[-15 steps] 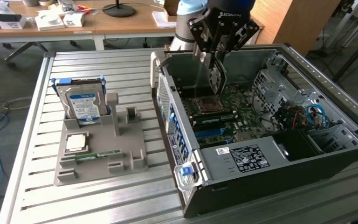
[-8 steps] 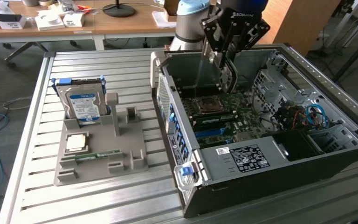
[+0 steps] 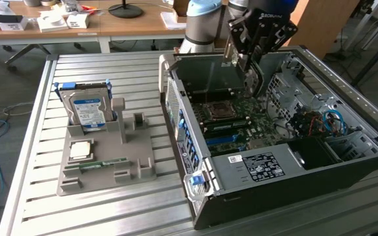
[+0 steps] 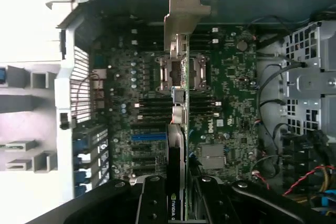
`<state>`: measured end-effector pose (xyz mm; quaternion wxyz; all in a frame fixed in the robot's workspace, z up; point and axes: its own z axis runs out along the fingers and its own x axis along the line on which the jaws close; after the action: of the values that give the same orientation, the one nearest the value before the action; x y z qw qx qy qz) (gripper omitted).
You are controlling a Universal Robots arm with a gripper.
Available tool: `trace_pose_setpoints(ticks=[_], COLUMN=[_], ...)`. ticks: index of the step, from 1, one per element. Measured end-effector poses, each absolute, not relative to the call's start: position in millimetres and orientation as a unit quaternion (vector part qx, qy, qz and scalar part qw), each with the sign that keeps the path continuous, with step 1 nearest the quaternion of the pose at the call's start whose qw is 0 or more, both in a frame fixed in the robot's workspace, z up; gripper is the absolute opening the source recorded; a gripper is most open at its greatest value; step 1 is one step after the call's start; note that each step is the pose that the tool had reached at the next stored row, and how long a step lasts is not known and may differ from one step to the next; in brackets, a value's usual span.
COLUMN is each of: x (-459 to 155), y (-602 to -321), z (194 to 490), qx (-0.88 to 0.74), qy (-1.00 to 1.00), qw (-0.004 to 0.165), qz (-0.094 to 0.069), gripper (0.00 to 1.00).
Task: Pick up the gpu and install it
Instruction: 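Pick up the gpu and move the gpu toward the slot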
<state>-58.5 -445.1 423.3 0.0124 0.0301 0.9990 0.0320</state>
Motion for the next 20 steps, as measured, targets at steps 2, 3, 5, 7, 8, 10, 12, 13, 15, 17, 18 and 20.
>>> trace_pose_setpoints(ticks=[2, 3, 5, 7, 8, 10, 12, 13, 15, 17, 18, 20], x=[-50.6, -46.3, -38.4, -31.3, -28.1, -21.6, -15.1, -11.9, -5.9, -3.1, -3.1, -3.1], y=[-445.1, -445.1, -445.1, -445.1, -445.1, -445.1, -445.0, -445.1, -445.0, -445.0, -445.0, -445.0], z=[423.3, 423.2, 423.2, 423.1, 423.1, 423.0, 423.0, 423.0, 423.0, 423.0, 423.0, 422.9], qx=[0.030, 0.030, 0.030, 0.030, 0.030, 0.030, 0.030, 0.030, 0.030, 0.030, 0.030, 0.030], qy=[0.999, 0.999, 0.999, 0.999, 0.999, 0.999, 0.999, 0.999, 0.999, 0.999, 0.999, 0.999], qw=[0.012, 0.012, 0.012, 0.012, 0.012, 0.012, 0.012, 0.012, 0.012, 0.012, 0.012, 0.012], qz=[0.032, 0.032, 0.032, 0.032, 0.032, 0.032, 0.032, 0.032, 0.032, 0.032, 0.032, 0.032], gripper=[0.26, 0.26, 0.26, 0.26, 0.26, 0.26, 0.26, 0.26, 0.26, 0.26, 0.26, 0.26])
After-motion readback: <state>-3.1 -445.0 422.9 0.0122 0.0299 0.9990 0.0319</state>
